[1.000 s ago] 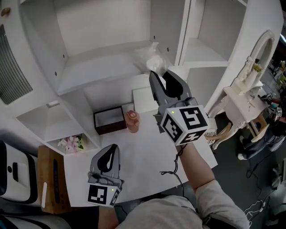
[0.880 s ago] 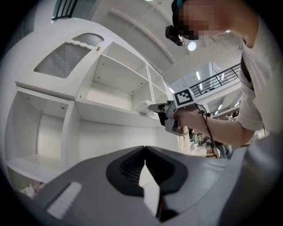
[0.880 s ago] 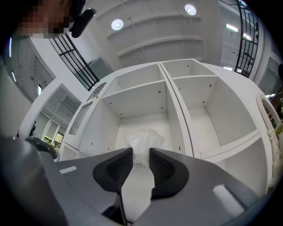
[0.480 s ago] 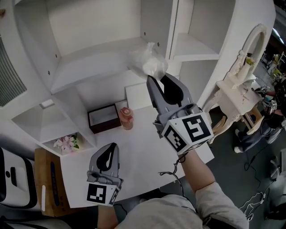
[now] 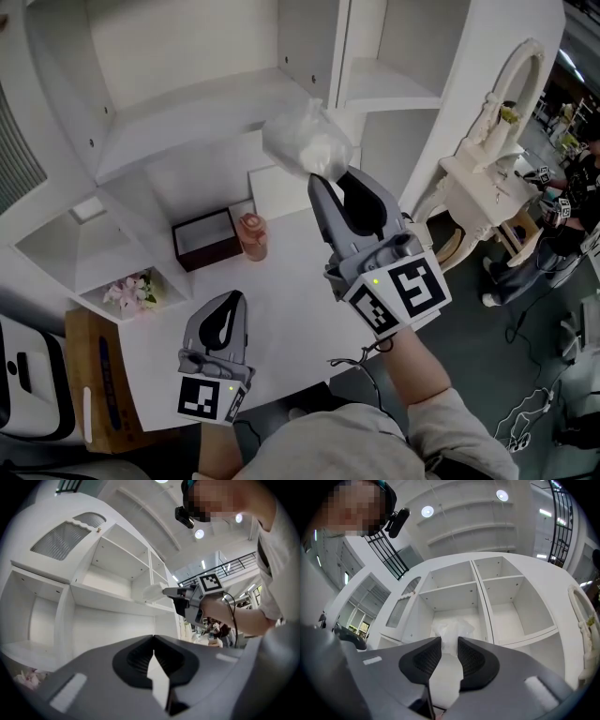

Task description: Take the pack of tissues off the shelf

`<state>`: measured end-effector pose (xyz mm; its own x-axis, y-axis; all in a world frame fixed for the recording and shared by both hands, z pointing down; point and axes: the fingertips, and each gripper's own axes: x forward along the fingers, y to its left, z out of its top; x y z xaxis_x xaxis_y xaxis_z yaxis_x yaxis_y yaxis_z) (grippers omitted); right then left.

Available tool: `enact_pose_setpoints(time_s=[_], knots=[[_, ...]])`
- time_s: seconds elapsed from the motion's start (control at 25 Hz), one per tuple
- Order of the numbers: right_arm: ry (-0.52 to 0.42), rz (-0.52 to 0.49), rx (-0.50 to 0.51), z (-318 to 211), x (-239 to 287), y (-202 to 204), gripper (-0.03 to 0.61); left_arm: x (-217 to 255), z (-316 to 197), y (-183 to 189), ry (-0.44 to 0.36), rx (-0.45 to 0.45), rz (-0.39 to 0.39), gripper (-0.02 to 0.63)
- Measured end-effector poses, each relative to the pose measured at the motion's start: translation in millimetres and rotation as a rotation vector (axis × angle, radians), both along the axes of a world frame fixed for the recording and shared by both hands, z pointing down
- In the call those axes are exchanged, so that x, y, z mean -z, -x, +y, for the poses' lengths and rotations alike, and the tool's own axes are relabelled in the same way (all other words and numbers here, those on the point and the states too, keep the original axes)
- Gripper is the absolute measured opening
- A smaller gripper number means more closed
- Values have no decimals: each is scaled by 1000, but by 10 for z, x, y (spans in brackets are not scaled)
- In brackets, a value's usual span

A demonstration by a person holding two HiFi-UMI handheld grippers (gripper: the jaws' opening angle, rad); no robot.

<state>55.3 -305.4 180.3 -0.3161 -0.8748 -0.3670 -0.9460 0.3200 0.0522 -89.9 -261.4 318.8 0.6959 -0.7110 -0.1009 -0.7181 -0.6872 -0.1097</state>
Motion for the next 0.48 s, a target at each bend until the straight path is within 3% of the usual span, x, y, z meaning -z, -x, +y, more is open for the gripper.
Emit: enact_pose_setpoints(time_s=[0.48], knots=[[31, 1, -12, 436, -253, -73, 107, -4, 263, -114, -1, -51, -7, 2]])
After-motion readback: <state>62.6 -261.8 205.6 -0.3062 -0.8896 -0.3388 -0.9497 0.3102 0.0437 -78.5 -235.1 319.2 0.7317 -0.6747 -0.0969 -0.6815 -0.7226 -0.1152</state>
